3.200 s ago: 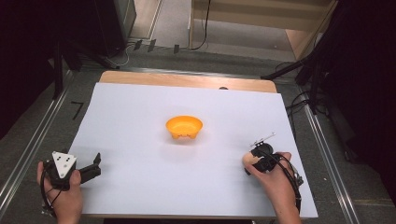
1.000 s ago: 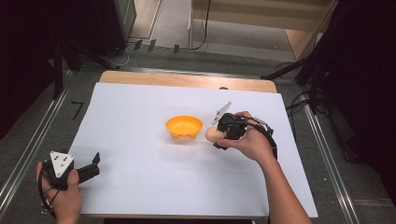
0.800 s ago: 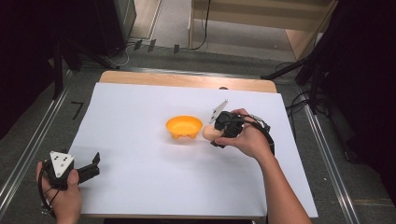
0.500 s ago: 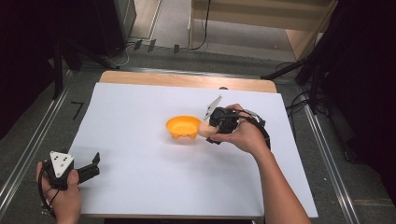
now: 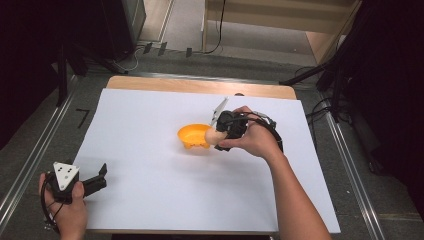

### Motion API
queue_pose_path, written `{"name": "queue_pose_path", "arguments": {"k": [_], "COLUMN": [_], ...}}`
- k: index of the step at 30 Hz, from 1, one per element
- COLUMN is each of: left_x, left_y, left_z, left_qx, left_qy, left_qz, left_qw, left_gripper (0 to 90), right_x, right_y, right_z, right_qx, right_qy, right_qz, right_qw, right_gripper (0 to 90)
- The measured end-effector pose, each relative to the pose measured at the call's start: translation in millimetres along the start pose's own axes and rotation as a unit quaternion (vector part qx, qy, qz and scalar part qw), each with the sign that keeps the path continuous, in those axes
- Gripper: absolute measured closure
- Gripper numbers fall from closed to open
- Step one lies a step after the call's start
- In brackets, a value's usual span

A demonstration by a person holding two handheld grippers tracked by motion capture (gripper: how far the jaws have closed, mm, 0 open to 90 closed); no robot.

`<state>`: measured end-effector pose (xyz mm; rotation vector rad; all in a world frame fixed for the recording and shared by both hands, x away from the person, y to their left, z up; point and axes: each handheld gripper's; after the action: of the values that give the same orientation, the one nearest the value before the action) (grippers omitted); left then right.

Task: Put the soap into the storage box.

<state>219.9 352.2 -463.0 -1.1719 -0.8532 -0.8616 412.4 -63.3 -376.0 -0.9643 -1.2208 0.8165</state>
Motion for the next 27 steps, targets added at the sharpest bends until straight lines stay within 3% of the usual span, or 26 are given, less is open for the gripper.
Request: {"name": "queue_pose_path", "arguments": {"k": [13, 18, 27], "left_x": [0.0, 0.0, 0.0], "left_y": [-0.1, -0.1, -0.1], "left_z": [0.3, 0.7, 1.1], "left_qx": [-0.002, -0.002, -0.003], "left_qy": [-0.002, -0.002, -0.003], "left_qz": [0.000, 0.001, 0.000], "left_qw": [1.0000, 1.0000, 1.0000], "left_gripper": [0.1, 0.1, 0.1], "right_x": [22.4, 32.7, 42.9], "right_y": [5.5, 11.6, 26.1], "right_z": [-3.4, -6.3, -14.8], "right_qx": [0.008, 0.009, 0.013], "right_qy": [-0.026, -0.050, -0.063], "right_qz": [-0.001, 0.006, 0.009], "right_qw": [0.9996, 0.9987, 0.9979], "right_gripper": [32.9, 32.9, 32.9]}}
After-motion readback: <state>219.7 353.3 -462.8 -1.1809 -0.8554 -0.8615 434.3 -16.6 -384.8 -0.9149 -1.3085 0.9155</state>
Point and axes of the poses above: each handheld gripper's, and its own axes: y roughly forward along the jaws, x roughly out of its top, z roughly to its left, and after that the axes turned 8 degrees about x, right-handed
